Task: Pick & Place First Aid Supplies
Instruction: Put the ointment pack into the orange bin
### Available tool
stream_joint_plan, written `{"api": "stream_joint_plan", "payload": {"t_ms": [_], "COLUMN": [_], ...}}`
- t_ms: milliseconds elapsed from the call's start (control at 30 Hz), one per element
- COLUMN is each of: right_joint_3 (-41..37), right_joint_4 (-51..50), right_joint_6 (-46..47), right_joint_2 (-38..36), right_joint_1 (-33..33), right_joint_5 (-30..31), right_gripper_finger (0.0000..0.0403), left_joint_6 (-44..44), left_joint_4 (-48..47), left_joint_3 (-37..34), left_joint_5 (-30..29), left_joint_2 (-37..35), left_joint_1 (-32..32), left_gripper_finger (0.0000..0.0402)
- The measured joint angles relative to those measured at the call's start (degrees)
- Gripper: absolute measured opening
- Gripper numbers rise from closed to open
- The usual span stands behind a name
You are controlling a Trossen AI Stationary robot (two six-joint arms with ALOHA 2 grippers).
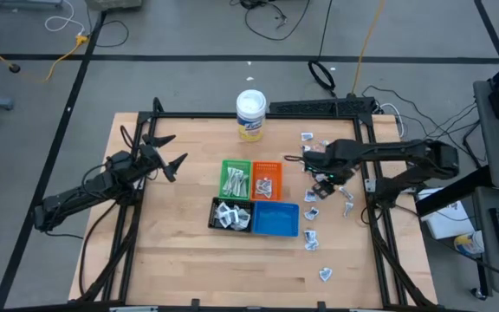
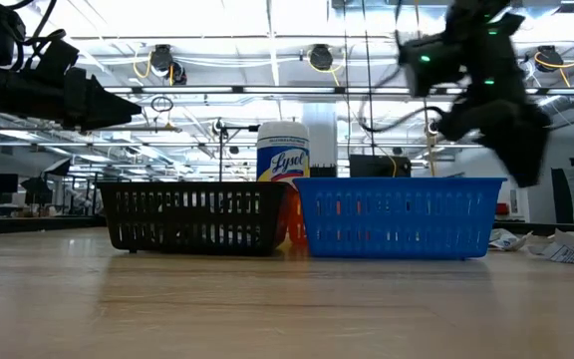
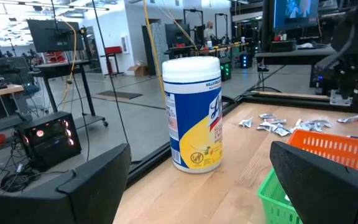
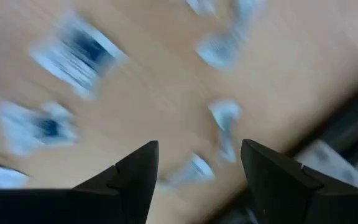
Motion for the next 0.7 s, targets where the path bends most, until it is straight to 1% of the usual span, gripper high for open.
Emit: {"api": "stream_joint_plan", "payload": {"t_ms": [133, 233, 400, 567, 700], "right_joint_3": [-4.6, -7.6, -12.3, -15.8, -17.8], "right_joint_4": [-4.0, -4.5, 0.1, 5.8, 8.4], "right_joint_6": [0.2, 1.2, 1.5, 1.6, 0.9], "right_joint_2": [-4.1, -5.1, -5.0, -4.8, -3.4], "right_joint_1": [0.0, 0.0, 0.0, -0.3, -2.5], "right_joint_5": [0.0, -0.2, -3.1, -3.2, -3.2], "right_gripper_finger": [0.0223, 0.0221, 0.0215, 0.0209, 0.0204], "left_joint_6": [0.0, 0.0, 0.0, 0.0, 0.0], "left_joint_4": [0.0, 0.0, 0.0, 0.0, 0.0], "left_joint_3": [0.0, 0.0, 0.0, 0.0, 0.0], "left_joint_5": [0.0, 0.0, 0.0, 0.0, 0.0], "left_joint_2": [0.0, 0.0, 0.0, 0.0, 0.0], "left_joint_1": [0.0, 0.0, 0.0, 0.0, 0.0], "left_gripper_finger": [0.0392, 0.0392, 0.0392, 0.0392, 0.0392]}}
